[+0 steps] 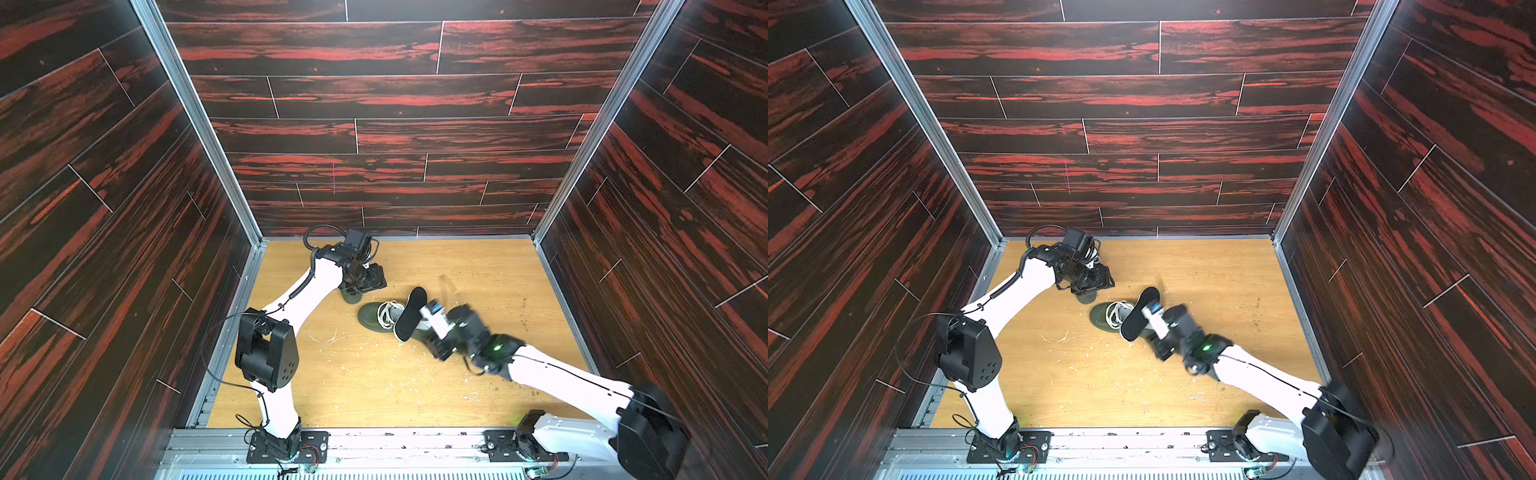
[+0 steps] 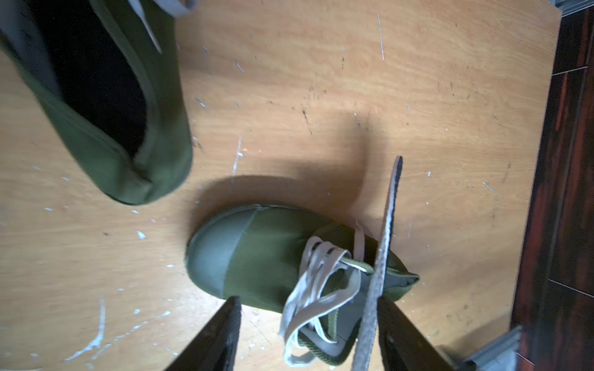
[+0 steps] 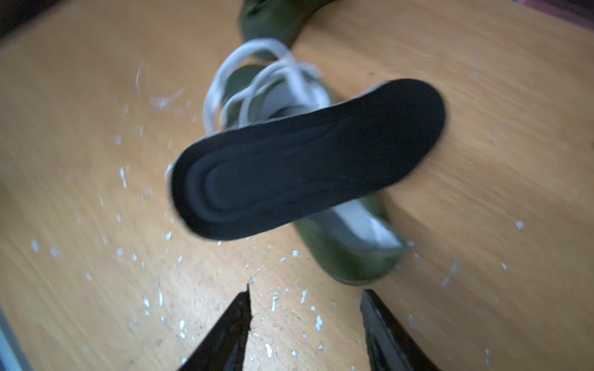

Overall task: Insert the insole into the shoe
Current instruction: Pick up the insole from the shoe.

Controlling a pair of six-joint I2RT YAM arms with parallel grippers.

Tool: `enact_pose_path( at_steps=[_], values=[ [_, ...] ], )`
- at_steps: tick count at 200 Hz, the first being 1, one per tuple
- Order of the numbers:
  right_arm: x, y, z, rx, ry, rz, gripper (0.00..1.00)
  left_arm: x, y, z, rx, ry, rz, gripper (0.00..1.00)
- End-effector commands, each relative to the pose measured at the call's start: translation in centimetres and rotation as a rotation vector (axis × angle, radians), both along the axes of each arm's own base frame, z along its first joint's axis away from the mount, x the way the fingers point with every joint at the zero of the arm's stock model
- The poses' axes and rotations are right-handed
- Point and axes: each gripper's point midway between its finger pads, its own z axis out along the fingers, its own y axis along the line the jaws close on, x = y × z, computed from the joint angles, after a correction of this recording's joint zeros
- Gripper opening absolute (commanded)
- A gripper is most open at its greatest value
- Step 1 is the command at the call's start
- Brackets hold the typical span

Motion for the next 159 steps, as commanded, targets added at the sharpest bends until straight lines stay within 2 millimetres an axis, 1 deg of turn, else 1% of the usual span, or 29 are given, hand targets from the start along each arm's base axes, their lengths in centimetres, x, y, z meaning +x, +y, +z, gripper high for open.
enact_pose_path(
  at_steps=[1,2,5,6,9,10,12,13,19,30,38,40,44,60,65,88,109,127,138,159],
  values=[
    [2.7,-2.7,1.0,0.216,0.215,-0.244,0.59,-0.4,1.0,2.9,0.044,-0.062,-0.023,0.68],
    [3.1,-3.1,1.1,0.228,0.218,-0.261,0.59,-0.4,1.1,2.9,0.045,-0.063,-0.024,0.68],
    [3.4,-3.2,1.0,0.253,0.249,-0.278,0.59,-0.4,1.0,3.0,0.045,-0.065,-0.028,0.68],
    [3.8,-3.7,1.1,0.267,0.251,-0.295,0.59,-0.4,1.0,3.0,0.047,-0.065,-0.031,0.68],
    [4.1,-3.7,0.9,0.290,0.285,-0.310,0.58,-0.4,1.0,3.0,0.048,-0.067,-0.034,0.68],
    [4.3,-4.0,1.0,0.303,0.288,-0.323,0.58,-0.5,1.0,3.0,0.047,-0.068,-0.035,0.69],
    [4.5,-4.0,0.8,0.316,0.309,-0.332,0.57,-0.5,1.0,3.0,0.048,-0.068,-0.036,0.68],
    [4.8,-4.4,0.9,0.329,0.312,-0.348,0.57,-0.4,1.0,3.1,0.048,-0.070,-0.036,0.68],
    [5.7,-4.9,0.7,0.373,0.353,-0.384,0.56,-0.4,1.0,3.3,0.047,-0.078,-0.044,0.68],
    [7.0,-5.1,0.4,0.427,0.394,-0.411,0.55,-0.6,0.4,3.6,0.033,-0.088,-0.076,0.68],
    [7.9,-5.2,-0.1,0.434,0.413,-0.435,0.55,-0.7,-0.2,4.0,0.021,-0.106,-0.112,0.67],
    [8.2,-5.3,-0.5,0.429,0.423,-0.442,0.55,-0.8,-0.4,4.1,0.018,-0.111,-0.121,0.67],
    [8.7,-5.3,-0.5,0.431,0.423,-0.447,0.55,-0.9,-0.7,4.3,0.016,-0.117,-0.139,0.67],
    [10.4,-4.7,-1.3,0.472,0.470,-0.434,0.55,-1.4,-1.9,4.4,0.030,-0.125,-0.207,0.67],
    [10.6,-4.1,-1.4,0.502,0.497,-0.412,0.55,-1.6,-2.1,4.3,0.041,-0.123,-0.219,0.67],
    [11.9,-3.1,-2.3,0.556,0.537,-0.385,0.55,-1.9,-2.7,3.9,0.054,-0.115,-0.239,0.66],
    [12.3,-2.2,-3.8,0.592,0.586,-0.356,0.55,-1.8,-2.9,4.0,0.043,-0.121,-0.235,0.66],
    [12.6,-1.1,-5.0,0.639,0.643,-0.324,0.52,-1.9,-2.9,4.2,0.041,-0.124,-0.238,0.66],
    [12.8,-0.8,-5.7,0.661,0.672,-0.324,0.51,-2.0,-2.8,4.3,0.044,-0.126,-0.237,0.66],
    [13.0,-0.4,-6.4,0.690,0.702,-0.323,0.49,-2.1,-2.5,4.6,0.052,-0.133,-0.235,0.66]
  ],
)
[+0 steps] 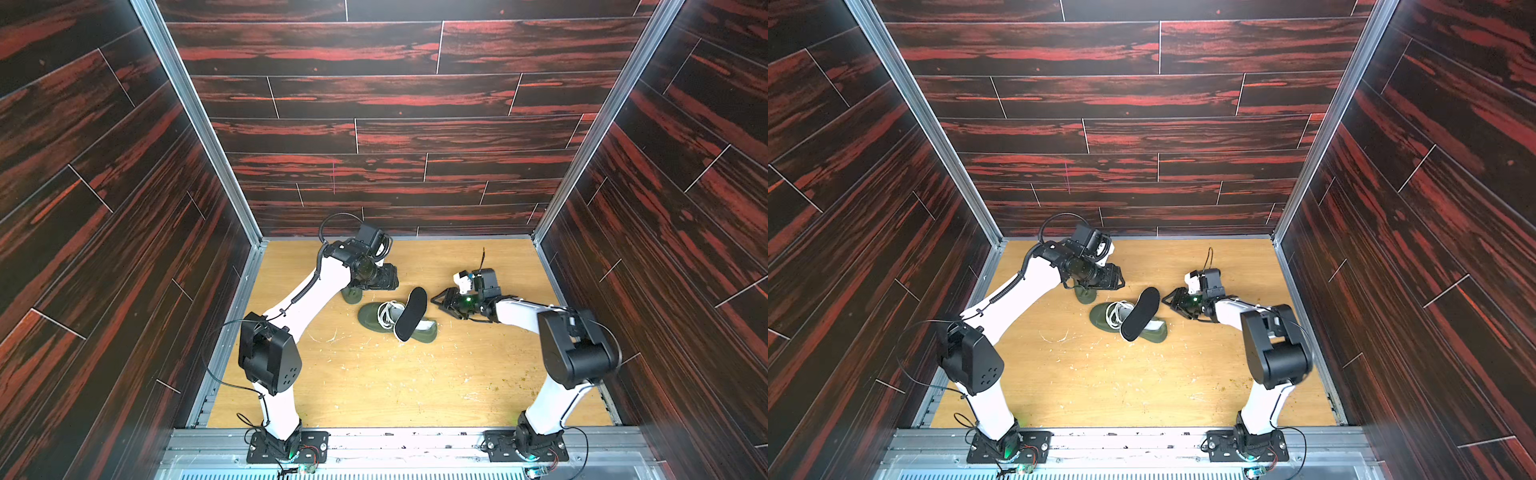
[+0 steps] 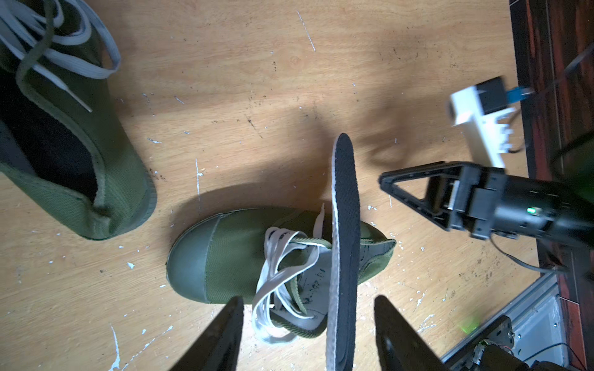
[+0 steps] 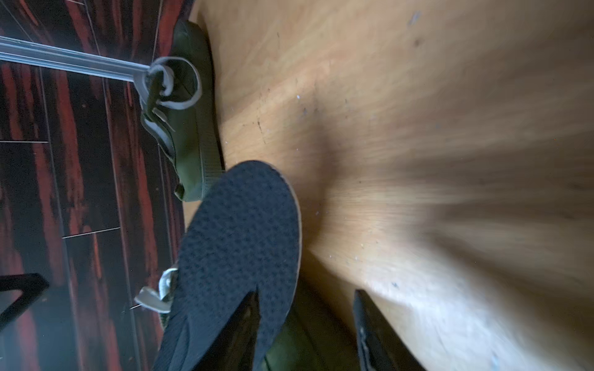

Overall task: Insert the insole into the shoe
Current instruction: Pick up the insole from the shoe.

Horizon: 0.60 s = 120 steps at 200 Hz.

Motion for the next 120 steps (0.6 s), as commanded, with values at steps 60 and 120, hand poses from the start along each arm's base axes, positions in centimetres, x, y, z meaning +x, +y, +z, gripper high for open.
enact_pose_path(
  at_steps=[60,120],
  values=[
    [0.9,3.3,0.3,0.193,0.042,0.037,0.49,-0.5,1.0,2.3,0.013,-0.038,0.006,0.66],
    [0.8,4.5,1.1,0.267,0.028,0.054,0.31,-0.5,1.3,3.0,0.017,-0.062,0.008,0.66]
  ],
)
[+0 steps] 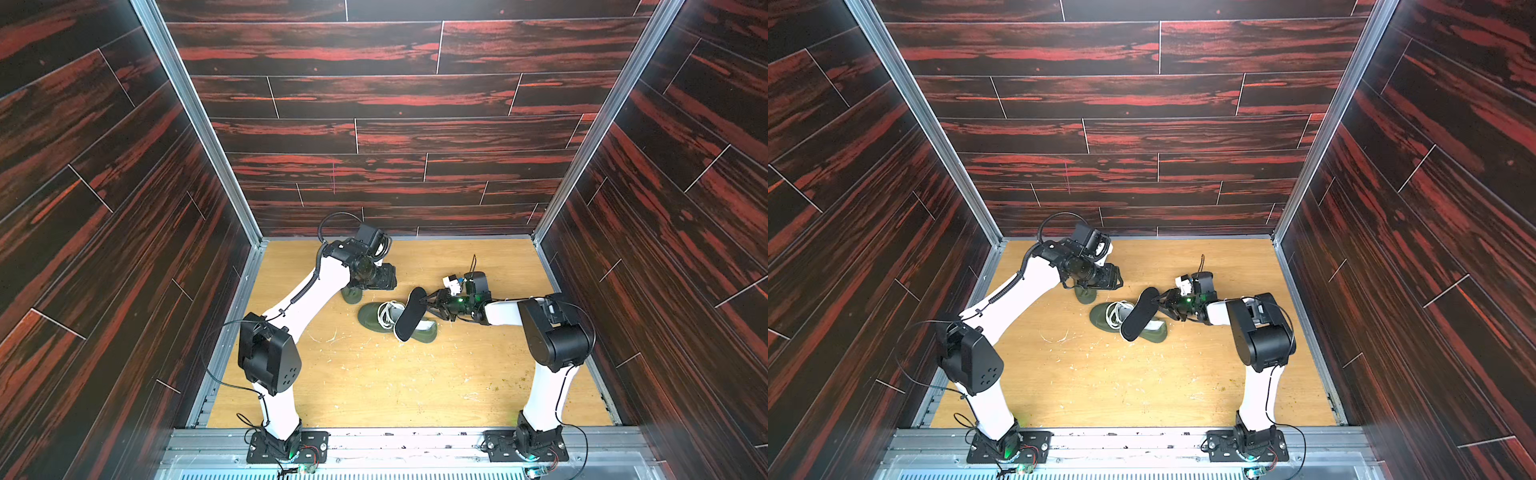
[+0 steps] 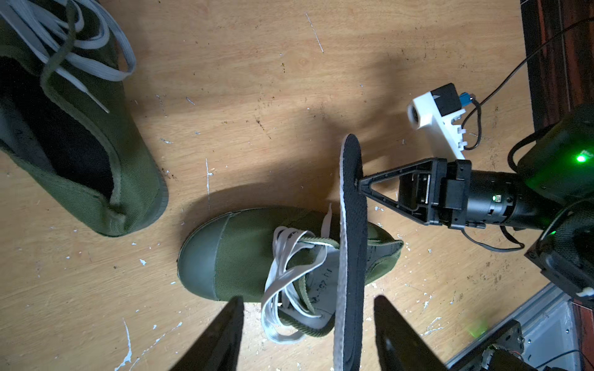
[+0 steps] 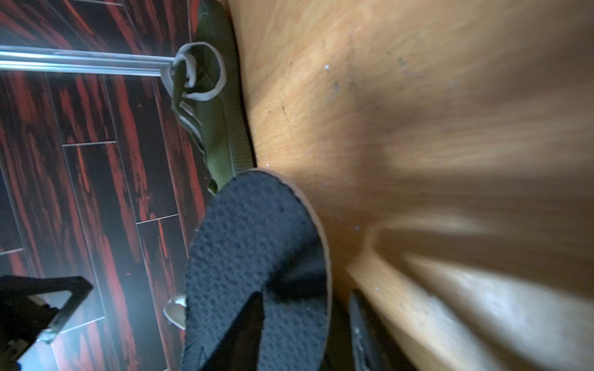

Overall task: Insert the insole into the shoe
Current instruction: Pick up the insole from the shoe.

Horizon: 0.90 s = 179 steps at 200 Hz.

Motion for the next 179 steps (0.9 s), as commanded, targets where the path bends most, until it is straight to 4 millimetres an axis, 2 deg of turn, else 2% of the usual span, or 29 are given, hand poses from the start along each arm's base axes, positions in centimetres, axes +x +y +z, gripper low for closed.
enact_pose_path(
  at_steps=[1,22,57,87,117,153,179],
  values=[
    [0.3,1.0,1.4,0.070,-0.034,0.015,0.30,-0.5,0.8,2.9,-0.003,-0.053,-0.002,0.66],
    [0.4,1.0,2.8,0.095,-0.085,0.018,0.14,-0.4,1.0,2.6,0.018,-0.061,-0.006,0.66],
    [0.6,1.1,6.1,0.069,-0.223,0.059,0.05,-0.2,2.0,2.2,0.110,-0.092,-0.060,0.66],
    [0.2,1.1,10.1,0.009,-0.399,0.146,0.03,0.0,1.4,3.2,0.098,-0.119,-0.126,0.68],
    [-2.0,1.8,13.4,-0.184,-0.634,0.321,0.03,-1.0,0.3,3.7,0.091,-0.094,-0.281,0.70],
    [-5.2,3.2,15.5,-0.274,-0.806,0.500,0.04,-2.1,-0.2,3.8,0.083,-0.110,-0.415,0.76],
    [-6.8,4.3,15.7,-0.286,-0.853,0.587,0.04,-2.4,-0.2,3.5,0.092,-0.101,-0.456,0.77]
  ],
)
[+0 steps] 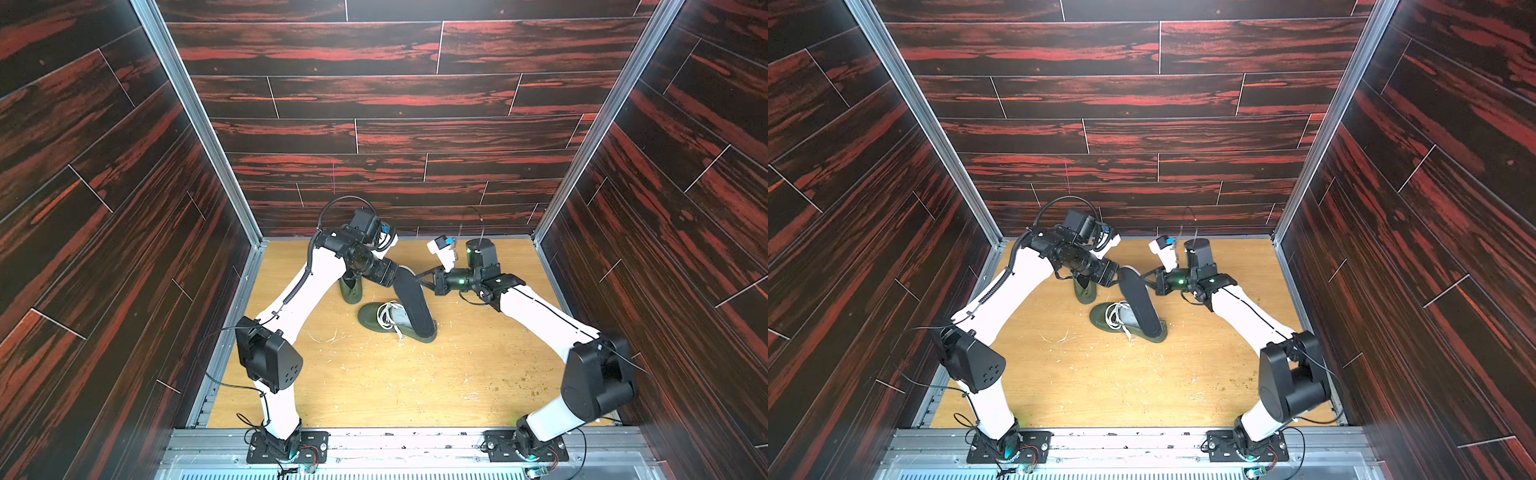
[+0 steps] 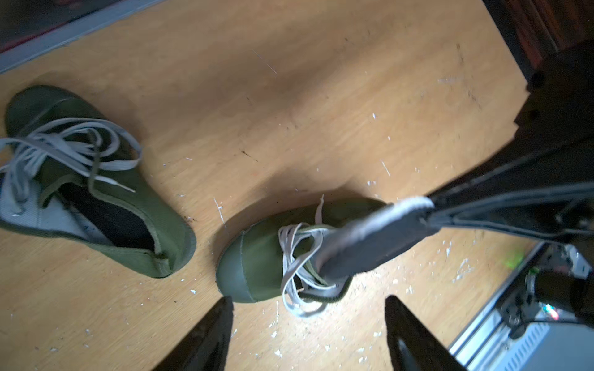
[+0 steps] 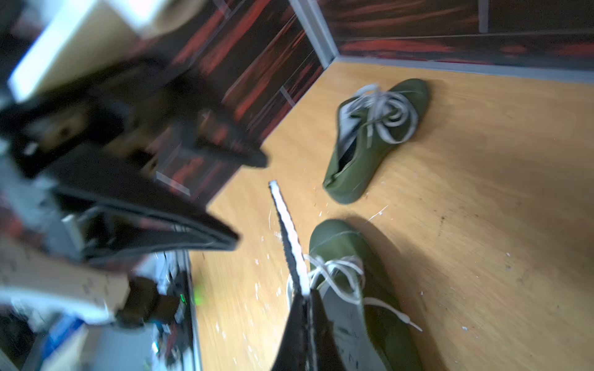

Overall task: Insert the insole into the shoe
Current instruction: Pick up the insole from the shoe.

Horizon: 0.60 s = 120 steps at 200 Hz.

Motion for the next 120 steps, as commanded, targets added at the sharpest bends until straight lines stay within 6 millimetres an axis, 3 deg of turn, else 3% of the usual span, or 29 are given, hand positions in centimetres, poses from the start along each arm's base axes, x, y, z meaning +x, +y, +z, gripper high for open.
enact_pose_path(
  at_steps=[1,73,98,120],
  values=[
    [-2.2,-0.1,-2.3,-0.124,-0.028,0.101,0.03,-1.4,0.2,-0.6,0.028,0.041,-0.096,0.77],
    [-3.8,1.0,-1.0,-0.033,-0.032,0.168,0.03,-3.6,-0.1,-1.9,-0.003,0.078,-0.205,0.67],
    [-4.1,1.1,-0.6,-0.020,-0.028,0.186,0.03,-3.7,-0.7,-1.5,-0.052,0.071,-0.222,0.57],
    [-4.2,1.2,-0.4,-0.006,-0.019,0.188,0.03,-4.0,-1.2,-1.0,-0.095,0.071,-0.237,0.41]
  ],
)
